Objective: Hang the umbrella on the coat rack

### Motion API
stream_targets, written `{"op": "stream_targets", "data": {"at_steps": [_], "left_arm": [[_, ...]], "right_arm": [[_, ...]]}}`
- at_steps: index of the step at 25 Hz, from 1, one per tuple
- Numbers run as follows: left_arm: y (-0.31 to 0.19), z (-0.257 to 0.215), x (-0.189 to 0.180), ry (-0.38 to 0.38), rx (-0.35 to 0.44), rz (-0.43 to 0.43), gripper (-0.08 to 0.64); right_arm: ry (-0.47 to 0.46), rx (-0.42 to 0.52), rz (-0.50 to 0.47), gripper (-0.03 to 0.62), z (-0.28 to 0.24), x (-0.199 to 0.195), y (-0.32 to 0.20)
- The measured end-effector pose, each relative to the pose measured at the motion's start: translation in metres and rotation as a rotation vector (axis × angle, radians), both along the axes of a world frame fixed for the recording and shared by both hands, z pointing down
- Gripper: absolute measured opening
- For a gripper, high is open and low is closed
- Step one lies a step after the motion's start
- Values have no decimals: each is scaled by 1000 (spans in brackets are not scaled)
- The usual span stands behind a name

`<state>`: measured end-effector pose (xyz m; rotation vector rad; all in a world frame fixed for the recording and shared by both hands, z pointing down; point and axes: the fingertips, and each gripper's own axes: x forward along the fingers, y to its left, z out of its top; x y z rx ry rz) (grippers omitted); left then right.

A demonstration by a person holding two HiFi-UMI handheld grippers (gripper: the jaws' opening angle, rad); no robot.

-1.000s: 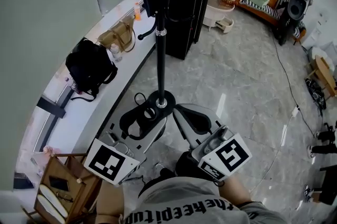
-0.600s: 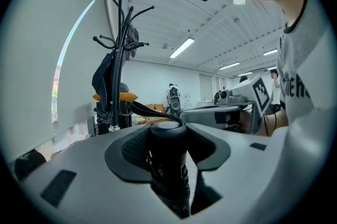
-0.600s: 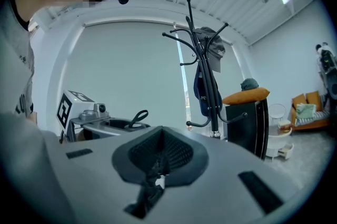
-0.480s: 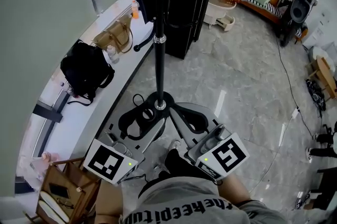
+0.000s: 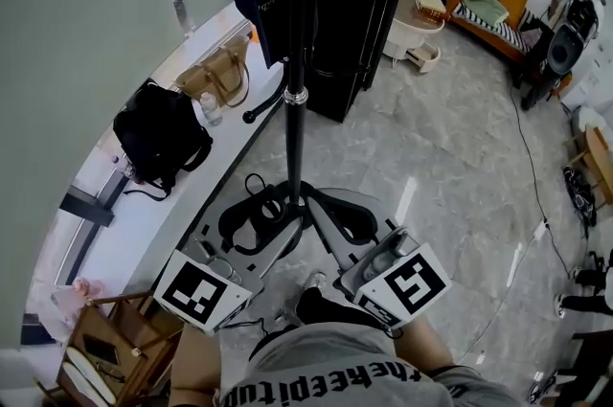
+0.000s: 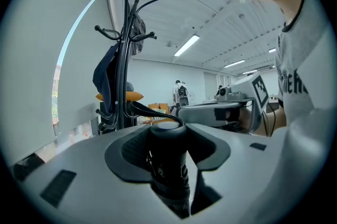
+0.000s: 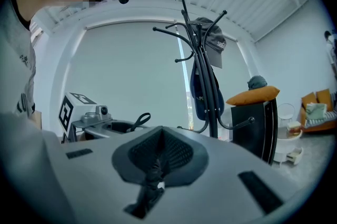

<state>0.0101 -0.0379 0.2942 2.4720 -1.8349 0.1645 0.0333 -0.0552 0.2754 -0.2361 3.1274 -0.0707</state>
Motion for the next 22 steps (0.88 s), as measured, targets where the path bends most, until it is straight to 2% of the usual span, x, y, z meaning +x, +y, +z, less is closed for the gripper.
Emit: {"op": "stream_targets", "data": {"at_steps": [12,18,22], "left_arm": [[-29,3,-28,-25,-2,-75,207],[-30,10,-37,-10,-17,-52,207],[-33,14,-44,-18,-35,6,207]], "right_arm": [[-17,-10,-77,11,0,-27,-31],[-19,-19,-65,11,5,-38,-34],[-29,-24,-9,11,2,-45,-39]]}}
